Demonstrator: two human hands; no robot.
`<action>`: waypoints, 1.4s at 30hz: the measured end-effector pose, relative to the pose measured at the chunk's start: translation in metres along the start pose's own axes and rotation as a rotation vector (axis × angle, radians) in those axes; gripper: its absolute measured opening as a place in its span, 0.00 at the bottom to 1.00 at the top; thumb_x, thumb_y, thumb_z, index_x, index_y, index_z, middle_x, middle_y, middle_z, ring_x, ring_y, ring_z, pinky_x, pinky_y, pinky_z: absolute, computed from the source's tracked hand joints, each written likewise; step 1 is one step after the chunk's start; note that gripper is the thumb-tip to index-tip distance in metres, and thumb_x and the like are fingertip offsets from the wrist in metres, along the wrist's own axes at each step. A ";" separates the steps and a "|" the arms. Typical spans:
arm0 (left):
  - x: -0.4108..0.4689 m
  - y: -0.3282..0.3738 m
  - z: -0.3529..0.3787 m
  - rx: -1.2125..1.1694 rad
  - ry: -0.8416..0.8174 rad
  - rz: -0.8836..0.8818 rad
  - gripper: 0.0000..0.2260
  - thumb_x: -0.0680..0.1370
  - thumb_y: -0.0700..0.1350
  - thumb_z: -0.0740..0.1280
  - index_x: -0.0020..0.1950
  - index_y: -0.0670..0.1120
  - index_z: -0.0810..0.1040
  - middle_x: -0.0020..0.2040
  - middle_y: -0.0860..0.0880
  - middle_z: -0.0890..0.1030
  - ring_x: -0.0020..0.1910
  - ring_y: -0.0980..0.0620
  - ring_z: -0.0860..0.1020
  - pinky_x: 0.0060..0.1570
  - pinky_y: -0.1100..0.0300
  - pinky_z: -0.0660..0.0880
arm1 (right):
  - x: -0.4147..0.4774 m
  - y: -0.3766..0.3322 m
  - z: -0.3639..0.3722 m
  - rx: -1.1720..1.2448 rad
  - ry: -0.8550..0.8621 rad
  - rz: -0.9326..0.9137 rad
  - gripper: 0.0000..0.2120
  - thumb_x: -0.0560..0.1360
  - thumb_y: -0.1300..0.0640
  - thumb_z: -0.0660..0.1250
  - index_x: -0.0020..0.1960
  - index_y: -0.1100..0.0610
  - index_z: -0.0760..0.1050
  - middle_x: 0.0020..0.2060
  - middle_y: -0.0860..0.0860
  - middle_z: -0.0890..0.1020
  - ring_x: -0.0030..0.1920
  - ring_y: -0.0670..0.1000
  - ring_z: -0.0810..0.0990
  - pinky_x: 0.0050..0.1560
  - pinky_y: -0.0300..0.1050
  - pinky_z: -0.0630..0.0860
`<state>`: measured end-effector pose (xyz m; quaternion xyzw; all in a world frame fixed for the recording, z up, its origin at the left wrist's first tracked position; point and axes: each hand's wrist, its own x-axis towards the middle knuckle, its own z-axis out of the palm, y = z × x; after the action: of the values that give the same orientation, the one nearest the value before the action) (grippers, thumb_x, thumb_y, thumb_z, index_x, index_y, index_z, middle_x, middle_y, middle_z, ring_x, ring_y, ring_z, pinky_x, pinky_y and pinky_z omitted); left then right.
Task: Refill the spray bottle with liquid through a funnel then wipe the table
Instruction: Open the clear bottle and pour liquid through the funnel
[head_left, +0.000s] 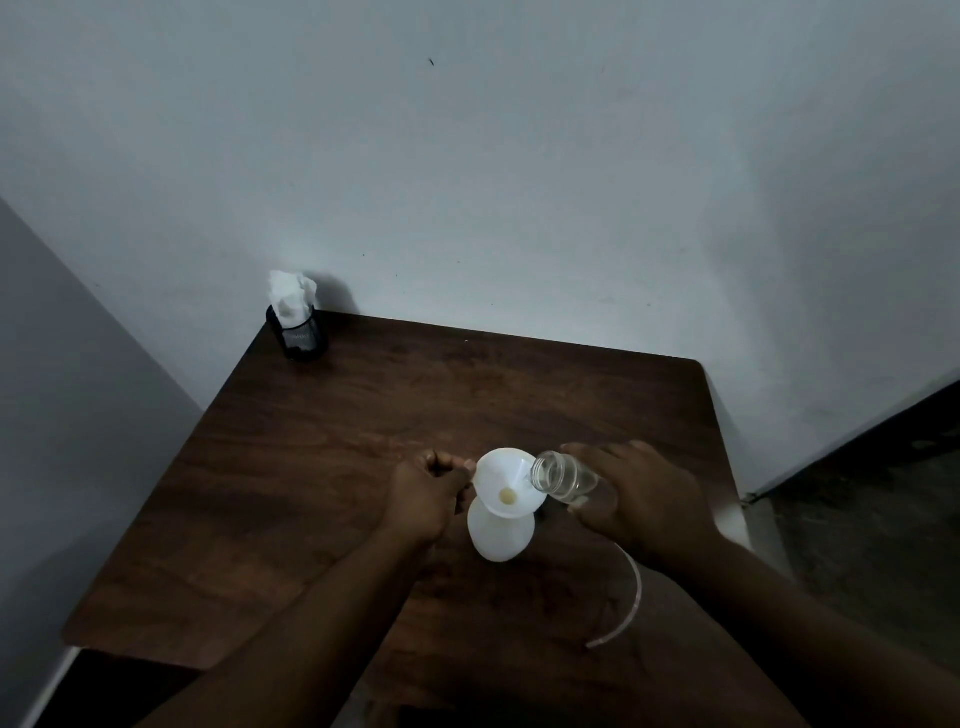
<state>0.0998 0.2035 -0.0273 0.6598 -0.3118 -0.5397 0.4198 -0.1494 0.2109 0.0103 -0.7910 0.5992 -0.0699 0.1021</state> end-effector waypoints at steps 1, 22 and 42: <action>0.000 0.000 0.000 -0.001 0.001 0.002 0.04 0.78 0.36 0.71 0.45 0.37 0.80 0.31 0.45 0.80 0.23 0.58 0.76 0.25 0.65 0.73 | 0.001 0.001 0.001 -0.008 -0.011 -0.009 0.30 0.69 0.33 0.65 0.70 0.36 0.67 0.58 0.38 0.79 0.58 0.46 0.76 0.49 0.51 0.79; 0.001 0.003 0.003 -0.008 -0.004 0.012 0.09 0.78 0.34 0.71 0.39 0.41 0.78 0.31 0.46 0.80 0.21 0.58 0.74 0.24 0.64 0.72 | 0.005 0.001 -0.004 -0.073 -0.014 -0.030 0.30 0.68 0.31 0.62 0.69 0.36 0.68 0.56 0.38 0.79 0.56 0.46 0.75 0.43 0.46 0.79; 0.003 0.001 0.004 -0.012 0.010 0.014 0.09 0.78 0.34 0.71 0.39 0.41 0.78 0.30 0.47 0.80 0.21 0.59 0.74 0.23 0.65 0.71 | 0.011 0.000 -0.006 -0.144 -0.051 -0.036 0.30 0.69 0.36 0.67 0.70 0.35 0.65 0.57 0.37 0.79 0.58 0.45 0.74 0.44 0.47 0.80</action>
<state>0.0968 0.2000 -0.0279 0.6578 -0.3111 -0.5354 0.4288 -0.1481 0.2003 0.0164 -0.8085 0.5855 -0.0083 0.0587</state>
